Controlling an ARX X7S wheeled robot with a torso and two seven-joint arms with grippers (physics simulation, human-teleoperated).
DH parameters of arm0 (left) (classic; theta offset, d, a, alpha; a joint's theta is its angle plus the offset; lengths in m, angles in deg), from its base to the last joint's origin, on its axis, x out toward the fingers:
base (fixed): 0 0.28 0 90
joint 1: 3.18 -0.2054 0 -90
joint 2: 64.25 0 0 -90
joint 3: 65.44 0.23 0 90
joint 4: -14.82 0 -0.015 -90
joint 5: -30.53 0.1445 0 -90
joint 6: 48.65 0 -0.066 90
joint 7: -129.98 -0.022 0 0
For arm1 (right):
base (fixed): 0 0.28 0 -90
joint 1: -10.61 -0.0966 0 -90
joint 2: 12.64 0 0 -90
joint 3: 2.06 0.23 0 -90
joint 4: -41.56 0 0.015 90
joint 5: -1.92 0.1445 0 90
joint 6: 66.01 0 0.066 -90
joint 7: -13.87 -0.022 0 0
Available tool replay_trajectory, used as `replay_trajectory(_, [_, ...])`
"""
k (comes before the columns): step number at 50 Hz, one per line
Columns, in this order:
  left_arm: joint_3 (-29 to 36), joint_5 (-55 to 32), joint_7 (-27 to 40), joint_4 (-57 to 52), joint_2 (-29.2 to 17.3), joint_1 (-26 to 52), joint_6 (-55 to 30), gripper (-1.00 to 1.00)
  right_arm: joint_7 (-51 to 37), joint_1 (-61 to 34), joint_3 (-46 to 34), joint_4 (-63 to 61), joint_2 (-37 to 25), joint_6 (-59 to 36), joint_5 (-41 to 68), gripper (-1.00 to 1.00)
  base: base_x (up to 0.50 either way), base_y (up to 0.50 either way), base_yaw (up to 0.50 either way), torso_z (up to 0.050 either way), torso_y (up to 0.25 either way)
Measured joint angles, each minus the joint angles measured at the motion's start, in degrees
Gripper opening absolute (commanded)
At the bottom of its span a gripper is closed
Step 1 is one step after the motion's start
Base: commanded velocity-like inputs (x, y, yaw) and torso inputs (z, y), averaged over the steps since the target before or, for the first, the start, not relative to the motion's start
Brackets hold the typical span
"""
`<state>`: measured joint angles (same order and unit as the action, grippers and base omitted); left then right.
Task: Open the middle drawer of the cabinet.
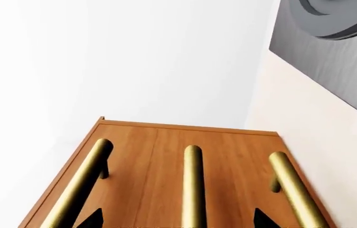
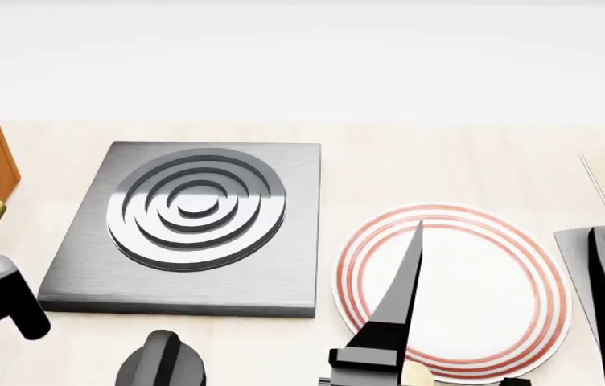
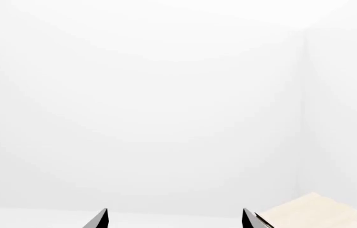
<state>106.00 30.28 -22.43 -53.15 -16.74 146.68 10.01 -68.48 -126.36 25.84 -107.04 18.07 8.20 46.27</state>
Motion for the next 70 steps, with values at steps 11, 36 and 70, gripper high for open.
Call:
replay_trajectory(11, [-0.03,0.24,-0.43,2.93,0.45,0.67,1.44,1.00,-0.08,-0.14,-0.20,0.06,-0.10,0.12,-0.03,1.00,0.00,0.00,0.00,0.000,0.000])
replay_trajectory(36, [-0.23,0.66,-1.41,9.28,2.34,2.30,5.74,1.00,-0.15,-0.46,-0.64,0.07,-0.18,0.36,-0.20,1.00,0.00,0.00,0.00,0.000,0.000])
replay_trajectory(70, [2.22,3.06,-2.62,26.58,9.72,3.72,15.37,1.00,-0.53,-1.29,-1.57,-0.31,-0.31,0.49,-0.30,1.00,0.00,0.00,0.00,0.000,0.000])
